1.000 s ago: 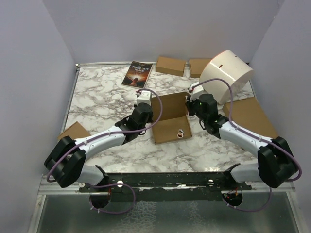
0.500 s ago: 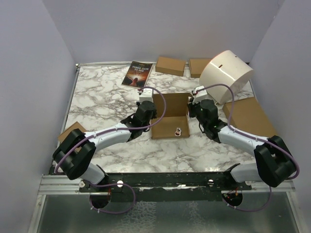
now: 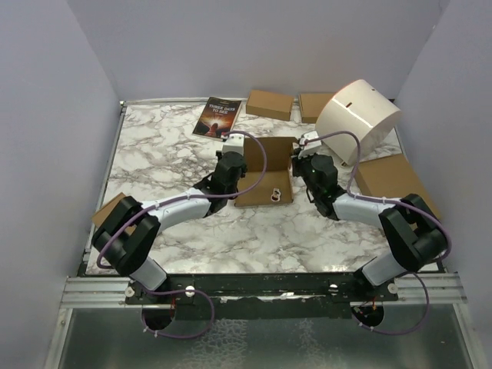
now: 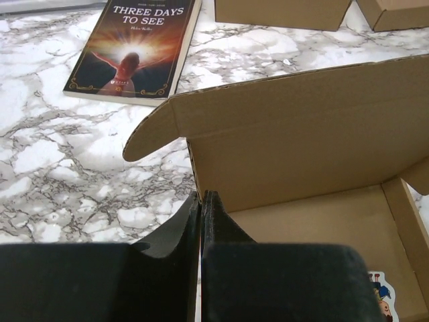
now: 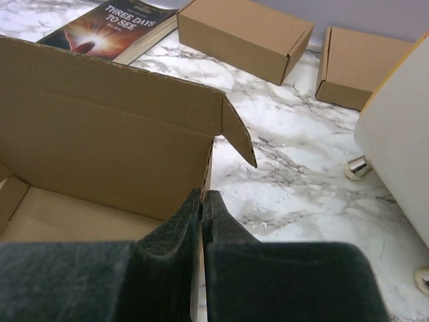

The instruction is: Fold the paper box

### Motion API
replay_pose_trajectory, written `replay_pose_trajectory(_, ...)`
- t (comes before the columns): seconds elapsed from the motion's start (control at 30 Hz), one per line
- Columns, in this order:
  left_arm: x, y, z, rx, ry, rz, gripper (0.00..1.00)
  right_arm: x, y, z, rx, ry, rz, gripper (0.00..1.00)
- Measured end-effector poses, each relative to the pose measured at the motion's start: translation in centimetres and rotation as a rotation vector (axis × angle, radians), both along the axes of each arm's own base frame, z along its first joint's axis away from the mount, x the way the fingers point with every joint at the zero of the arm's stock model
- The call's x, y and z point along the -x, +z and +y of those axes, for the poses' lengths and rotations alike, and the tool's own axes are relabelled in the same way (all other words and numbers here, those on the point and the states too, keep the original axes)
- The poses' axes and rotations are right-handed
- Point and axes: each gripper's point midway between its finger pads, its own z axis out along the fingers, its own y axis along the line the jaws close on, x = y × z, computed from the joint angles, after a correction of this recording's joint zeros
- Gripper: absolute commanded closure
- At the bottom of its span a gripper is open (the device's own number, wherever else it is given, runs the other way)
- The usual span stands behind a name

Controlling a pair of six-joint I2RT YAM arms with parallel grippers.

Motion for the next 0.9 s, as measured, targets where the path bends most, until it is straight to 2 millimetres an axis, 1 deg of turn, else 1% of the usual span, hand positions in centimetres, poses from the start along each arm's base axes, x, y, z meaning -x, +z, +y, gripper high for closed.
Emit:
replay_pose_trajectory(0.17,-0.9,-0.4,0.3,-0.009,0.002,-0.020,1.00,-0.9,0.0,0.4,-0.018,-0.005,-0.044,0.99)
replay_pose_trajectory(0.33,-0.3,-1.7,0.5,0.014,-0.011,-0.027,1.00,-0.9,0.3,0.5,-0.046,-0.006,-0.054,0.99)
replay_pose_trajectory(0.43,0.0,-1.9,0.5,0.037,-0.015,-0.038,1.00,-0.6,-0.2,0.5,-0.057,-0.006,-0.040,0.99)
replay_pose_trajectory(0.57,0.6,-2.0,0.7,0.063,-0.019,-0.052,1.00,0.1,-1.4,0.5,-0.062,0.008,-0.009,0.99)
replay_pose_trajectory(0.77,1.3,-2.1,0.6,0.081,-0.031,-0.062,1.00,0.5,-1.5,0.4,-0.069,0.018,-0.006,0.99)
replay_pose_trajectory(0.9,1.8,-2.2,0.4,0.090,-0.036,-0.069,1.00,1.3,-1.6,0.3,-0.073,0.031,0.002,0.99)
